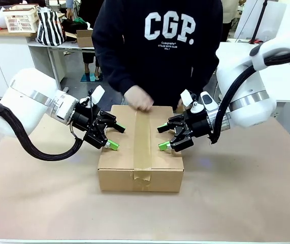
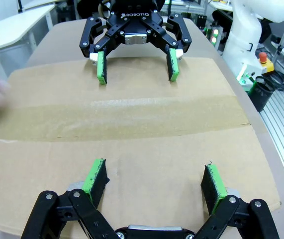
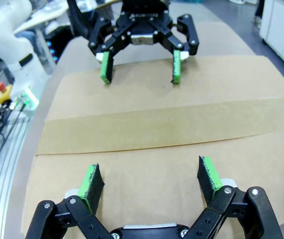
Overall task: Pack the gift set into the box.
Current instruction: Press and hold the closed box until the human finishes sealing it.
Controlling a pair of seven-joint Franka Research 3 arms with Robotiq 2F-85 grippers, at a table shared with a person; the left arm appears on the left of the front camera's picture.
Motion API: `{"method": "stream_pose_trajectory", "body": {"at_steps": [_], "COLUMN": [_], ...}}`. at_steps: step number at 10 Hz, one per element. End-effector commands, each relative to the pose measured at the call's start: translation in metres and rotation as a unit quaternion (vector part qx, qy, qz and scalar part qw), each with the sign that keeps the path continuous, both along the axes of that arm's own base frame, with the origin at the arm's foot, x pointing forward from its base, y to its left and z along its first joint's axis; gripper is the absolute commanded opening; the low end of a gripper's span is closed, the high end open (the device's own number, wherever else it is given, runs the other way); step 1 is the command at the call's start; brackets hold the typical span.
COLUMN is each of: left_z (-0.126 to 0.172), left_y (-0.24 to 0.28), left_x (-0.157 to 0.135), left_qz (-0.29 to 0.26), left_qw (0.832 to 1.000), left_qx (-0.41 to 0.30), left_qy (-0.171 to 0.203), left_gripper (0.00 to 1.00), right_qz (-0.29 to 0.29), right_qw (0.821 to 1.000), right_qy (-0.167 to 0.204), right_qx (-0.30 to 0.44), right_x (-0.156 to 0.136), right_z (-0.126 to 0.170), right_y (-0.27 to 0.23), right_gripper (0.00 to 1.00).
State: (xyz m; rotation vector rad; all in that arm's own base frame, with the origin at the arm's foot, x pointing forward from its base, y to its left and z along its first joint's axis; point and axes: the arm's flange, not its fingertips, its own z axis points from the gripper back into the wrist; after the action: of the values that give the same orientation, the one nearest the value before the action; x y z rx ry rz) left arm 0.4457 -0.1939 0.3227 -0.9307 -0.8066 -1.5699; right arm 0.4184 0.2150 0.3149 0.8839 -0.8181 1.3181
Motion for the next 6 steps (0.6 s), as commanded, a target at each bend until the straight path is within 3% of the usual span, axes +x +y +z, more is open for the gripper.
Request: {"method": "stream_pose_trajectory", "body": {"at_steps": [1,6], "left_z": [-0.001,-0.001], "left_y": [0.0011,0.0011], "left_x": [-0.0005,-0.0005], "left_qz": [-0.002,-0.002], "left_qw": [1.0,1.0], "left_qx": [-0.001,-0.001], "left_qy": [0.007,0.007], "left_gripper": [1.0,1.0], "right_qz": [-0.006,-0.006], "right_qw": [1.0,1.0], "right_qy": [0.006,0.006], "right_qx": [0.004,0.004], "right_x": [-0.0015,-0.0015], "right_z": [-0.0022,-0.0022], "right_y": [-0.0011,-0.0011], "right_gripper": [1.0,1.0]}}
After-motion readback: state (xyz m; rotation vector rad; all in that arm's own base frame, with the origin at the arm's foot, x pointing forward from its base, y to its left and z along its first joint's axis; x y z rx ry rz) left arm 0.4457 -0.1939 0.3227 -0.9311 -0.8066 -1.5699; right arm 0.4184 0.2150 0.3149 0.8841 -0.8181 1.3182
